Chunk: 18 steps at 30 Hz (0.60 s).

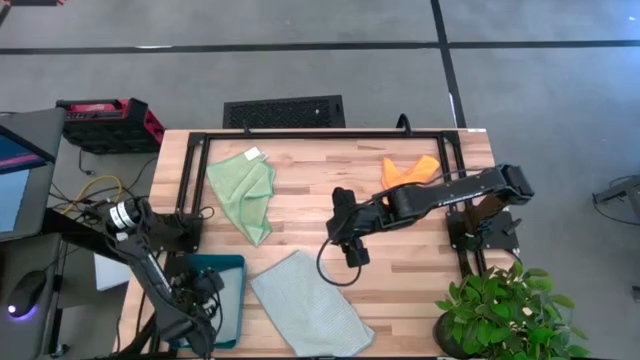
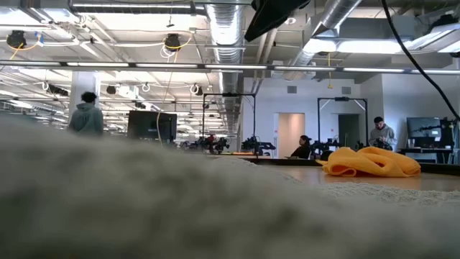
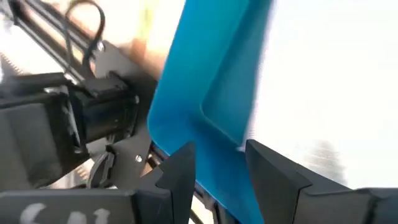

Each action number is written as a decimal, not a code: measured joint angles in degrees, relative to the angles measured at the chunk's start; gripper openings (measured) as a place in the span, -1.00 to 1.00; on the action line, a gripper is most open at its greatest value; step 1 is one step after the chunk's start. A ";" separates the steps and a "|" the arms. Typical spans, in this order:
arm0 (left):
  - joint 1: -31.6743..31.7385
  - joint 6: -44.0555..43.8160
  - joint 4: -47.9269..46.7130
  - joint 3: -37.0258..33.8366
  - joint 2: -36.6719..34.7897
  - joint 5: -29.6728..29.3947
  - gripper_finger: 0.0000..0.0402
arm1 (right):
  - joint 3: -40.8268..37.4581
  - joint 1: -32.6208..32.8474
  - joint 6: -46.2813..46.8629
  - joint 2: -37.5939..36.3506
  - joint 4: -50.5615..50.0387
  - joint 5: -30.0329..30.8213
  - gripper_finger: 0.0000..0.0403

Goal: Fold microfiber towels
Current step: Fold the green microfiber towel

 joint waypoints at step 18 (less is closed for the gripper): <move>12.72 12.66 0.41 11.41 -0.55 -25.71 -0.33 | -4.78 -6.16 11.89 -8.50 -9.44 2.00 0.24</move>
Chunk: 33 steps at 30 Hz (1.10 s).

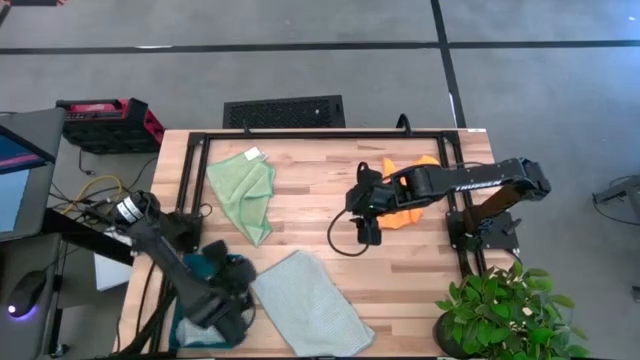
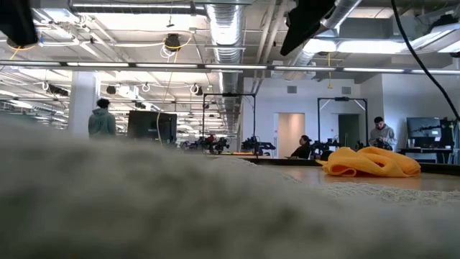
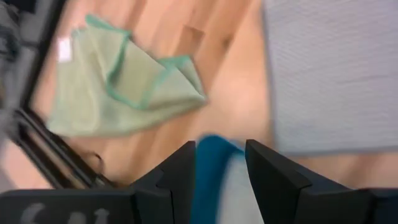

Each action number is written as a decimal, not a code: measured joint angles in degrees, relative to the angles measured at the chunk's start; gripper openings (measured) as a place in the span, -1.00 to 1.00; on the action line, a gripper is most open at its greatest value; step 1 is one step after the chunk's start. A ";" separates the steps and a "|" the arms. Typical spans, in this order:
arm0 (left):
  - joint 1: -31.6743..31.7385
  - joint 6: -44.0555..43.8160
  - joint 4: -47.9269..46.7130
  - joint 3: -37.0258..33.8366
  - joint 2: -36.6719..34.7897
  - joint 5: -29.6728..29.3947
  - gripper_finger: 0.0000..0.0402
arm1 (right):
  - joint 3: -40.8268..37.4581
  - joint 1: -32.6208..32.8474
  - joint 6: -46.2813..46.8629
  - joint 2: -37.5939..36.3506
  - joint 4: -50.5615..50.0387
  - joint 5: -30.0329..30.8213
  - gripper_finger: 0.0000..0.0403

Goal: Fold microfiber towels
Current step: Fold the green microfiber towel

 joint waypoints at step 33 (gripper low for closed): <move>44.33 72.29 29.33 -26.34 -18.49 25.52 -0.33 | -0.60 -0.30 -3.73 0.46 -3.89 -0.01 0.24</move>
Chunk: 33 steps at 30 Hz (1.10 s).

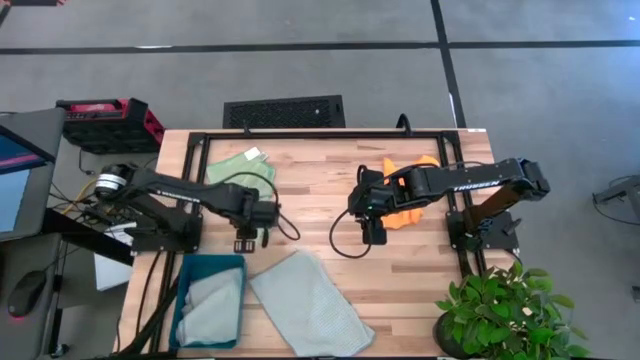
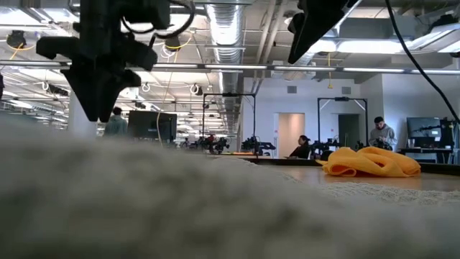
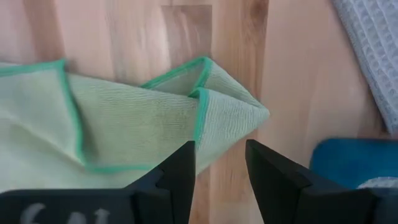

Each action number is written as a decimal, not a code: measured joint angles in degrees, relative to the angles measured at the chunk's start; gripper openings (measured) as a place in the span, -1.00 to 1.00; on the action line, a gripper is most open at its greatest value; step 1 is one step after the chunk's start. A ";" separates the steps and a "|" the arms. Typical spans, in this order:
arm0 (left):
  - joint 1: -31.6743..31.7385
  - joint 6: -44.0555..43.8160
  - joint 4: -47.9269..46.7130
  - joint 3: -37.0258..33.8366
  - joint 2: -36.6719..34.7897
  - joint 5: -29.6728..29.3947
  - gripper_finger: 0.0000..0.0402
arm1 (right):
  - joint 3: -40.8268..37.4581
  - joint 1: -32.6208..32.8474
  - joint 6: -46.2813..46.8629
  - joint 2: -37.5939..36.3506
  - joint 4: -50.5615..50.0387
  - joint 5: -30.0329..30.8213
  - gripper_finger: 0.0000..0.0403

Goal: Fold microfiber towels
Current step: Fold the green microfiber towel

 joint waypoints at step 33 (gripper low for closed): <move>16.56 14.35 10.26 -8.98 0.24 16.96 -0.33 | 0.02 -1.33 -4.35 0.00 0.13 0.00 0.24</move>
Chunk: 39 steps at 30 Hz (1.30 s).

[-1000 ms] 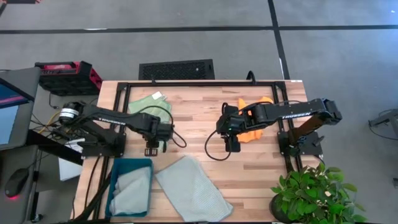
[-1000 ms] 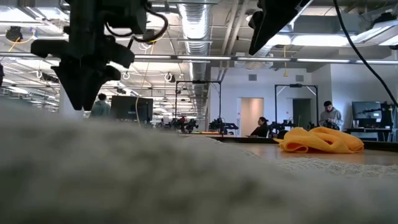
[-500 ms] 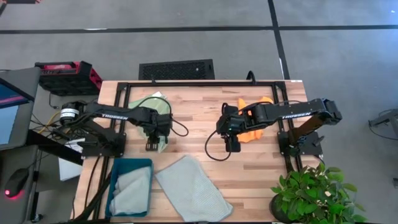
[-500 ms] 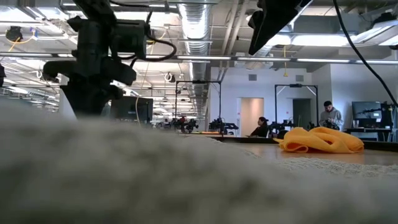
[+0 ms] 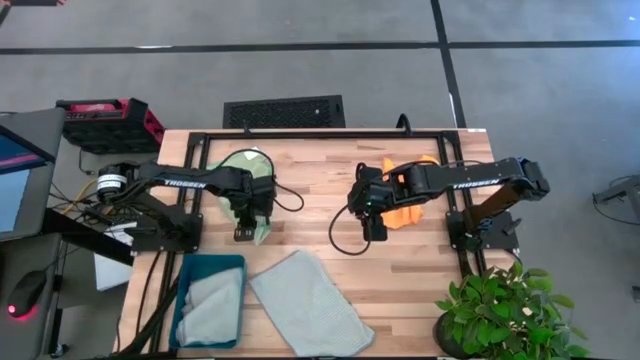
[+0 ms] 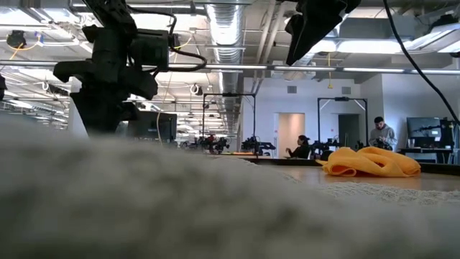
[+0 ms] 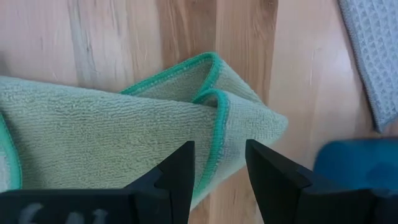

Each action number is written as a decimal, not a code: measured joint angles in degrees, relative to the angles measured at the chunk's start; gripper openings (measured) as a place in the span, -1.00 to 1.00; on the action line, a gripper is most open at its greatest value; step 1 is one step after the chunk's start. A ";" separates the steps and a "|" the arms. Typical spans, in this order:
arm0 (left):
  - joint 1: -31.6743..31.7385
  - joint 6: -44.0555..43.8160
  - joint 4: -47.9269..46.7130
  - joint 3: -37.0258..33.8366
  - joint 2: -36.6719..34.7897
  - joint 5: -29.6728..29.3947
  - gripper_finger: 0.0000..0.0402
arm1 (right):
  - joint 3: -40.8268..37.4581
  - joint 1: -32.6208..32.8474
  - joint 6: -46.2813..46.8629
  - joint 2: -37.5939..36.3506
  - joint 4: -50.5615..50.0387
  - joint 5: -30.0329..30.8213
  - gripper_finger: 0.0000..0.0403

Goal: Fold microfiber towels
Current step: Fold the green microfiber towel

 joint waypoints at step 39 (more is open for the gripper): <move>-3.55 -5.76 2.37 -4.50 0.07 -1.55 -0.60 | 0.01 -0.92 1.95 0.00 0.37 -0.20 0.24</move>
